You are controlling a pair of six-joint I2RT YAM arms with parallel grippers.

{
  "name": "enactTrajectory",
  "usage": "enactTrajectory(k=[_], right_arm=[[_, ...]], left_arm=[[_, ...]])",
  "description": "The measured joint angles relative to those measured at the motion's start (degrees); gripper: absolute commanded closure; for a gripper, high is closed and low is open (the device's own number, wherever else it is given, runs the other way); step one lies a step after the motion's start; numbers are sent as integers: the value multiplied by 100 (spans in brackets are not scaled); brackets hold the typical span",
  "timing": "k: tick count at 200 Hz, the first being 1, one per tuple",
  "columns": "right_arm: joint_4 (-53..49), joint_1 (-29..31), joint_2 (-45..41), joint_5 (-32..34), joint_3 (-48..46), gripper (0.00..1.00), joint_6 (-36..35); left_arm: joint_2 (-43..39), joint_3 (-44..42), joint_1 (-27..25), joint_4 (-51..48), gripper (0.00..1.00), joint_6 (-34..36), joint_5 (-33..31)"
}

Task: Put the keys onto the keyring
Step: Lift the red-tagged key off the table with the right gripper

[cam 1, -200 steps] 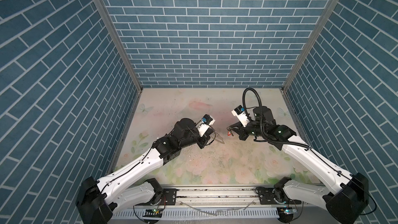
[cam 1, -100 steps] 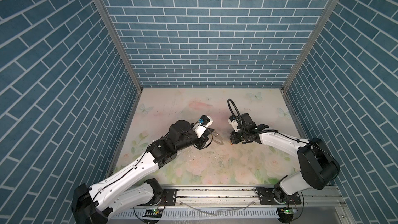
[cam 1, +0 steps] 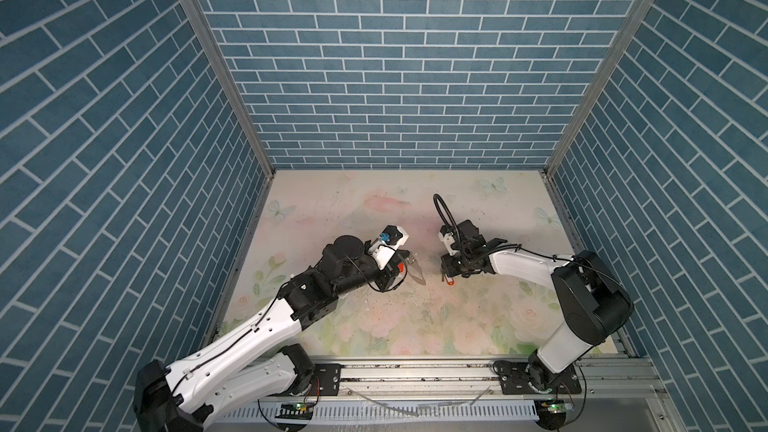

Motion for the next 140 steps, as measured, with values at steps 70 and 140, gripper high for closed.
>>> enactTrajectory(k=[70,140], right_arm=[[-9,262,-232,326,-9,86,133],[-129,409,-232,708,-11,85,138]], left_arm=[[7,-63,-7,0,100,0,-15],[7,-70,-9,-2,100,0,-15]])
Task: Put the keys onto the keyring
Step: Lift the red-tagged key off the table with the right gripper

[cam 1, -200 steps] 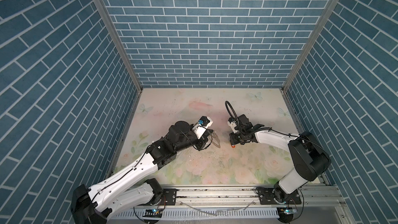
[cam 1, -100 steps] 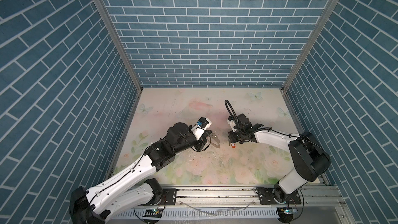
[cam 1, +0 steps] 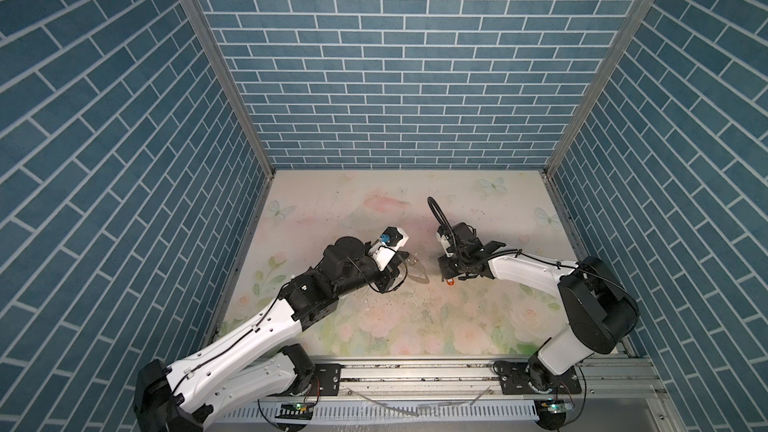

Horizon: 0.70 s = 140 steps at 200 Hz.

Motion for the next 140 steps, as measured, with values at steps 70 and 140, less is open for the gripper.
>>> enactTrajectory(k=[70,140], right_arm=[[-44,31,2,92,-24,82,44],[-66,70,61,136,-170,83,98]], left_arm=[[0,0,-15,0,100,0,2],[0,0,-39,0,100,0,2]])
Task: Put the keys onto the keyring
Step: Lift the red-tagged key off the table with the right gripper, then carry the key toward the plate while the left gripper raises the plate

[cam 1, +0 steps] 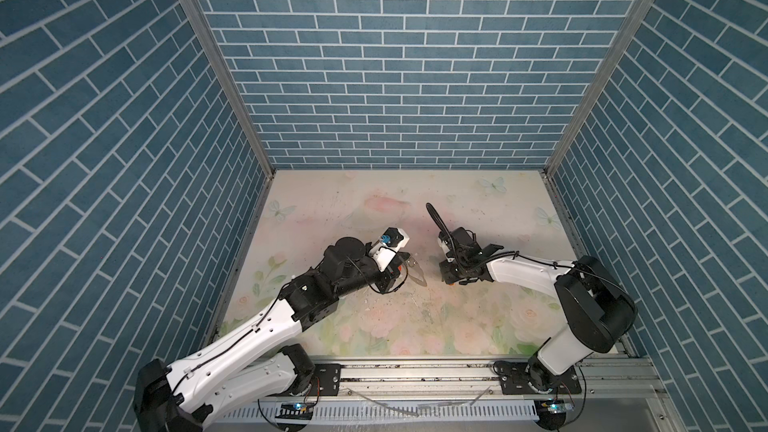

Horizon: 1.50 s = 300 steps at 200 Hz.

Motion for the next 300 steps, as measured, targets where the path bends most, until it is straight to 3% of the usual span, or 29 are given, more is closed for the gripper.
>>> enactTrajectory(k=[197,258,300], right_arm=[[22,26,-9,153,-42,100,-4],[-210,26,-1399,2,-116,100,-385],[-391,26,-2653,-715,-116,100,-782]], left_arm=[[0,0,-37,-13,100,2,-2],[-11,-4,-57,-63,100,310,120],[-271,-177,-332,-85,100,1071,-13]])
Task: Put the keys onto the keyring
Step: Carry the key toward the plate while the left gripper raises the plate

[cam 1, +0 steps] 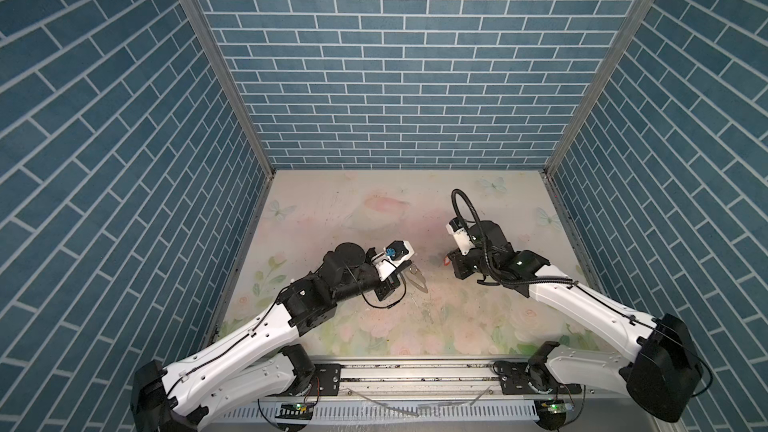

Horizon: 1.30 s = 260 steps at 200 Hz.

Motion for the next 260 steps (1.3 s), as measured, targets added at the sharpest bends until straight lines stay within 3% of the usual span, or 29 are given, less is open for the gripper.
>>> enactTrajectory(k=[41,84,142,172,218,260], right_arm=[[-68,0,-789,-1071,13,100,-214],[-173,4,-986,-2092,162,100,-332],[-195,55,-1056,-2859,291,100,-450],[-199,76,-1106,-2922,299,100,-450],[-186,76,-1189,-2804,396,100,-450],[-166,79,-1169,-2894,492,100,-535]], left_arm=[[-188,-247,-247,238,100,662,-225],[-195,-518,-608,734,100,1093,-553],[68,-675,-1126,1528,100,1475,-1073],[273,-675,-1150,1867,100,1266,-1440],[498,-710,-1150,2559,100,295,-2076],[726,-1038,-1150,3220,100,-94,-2295]])
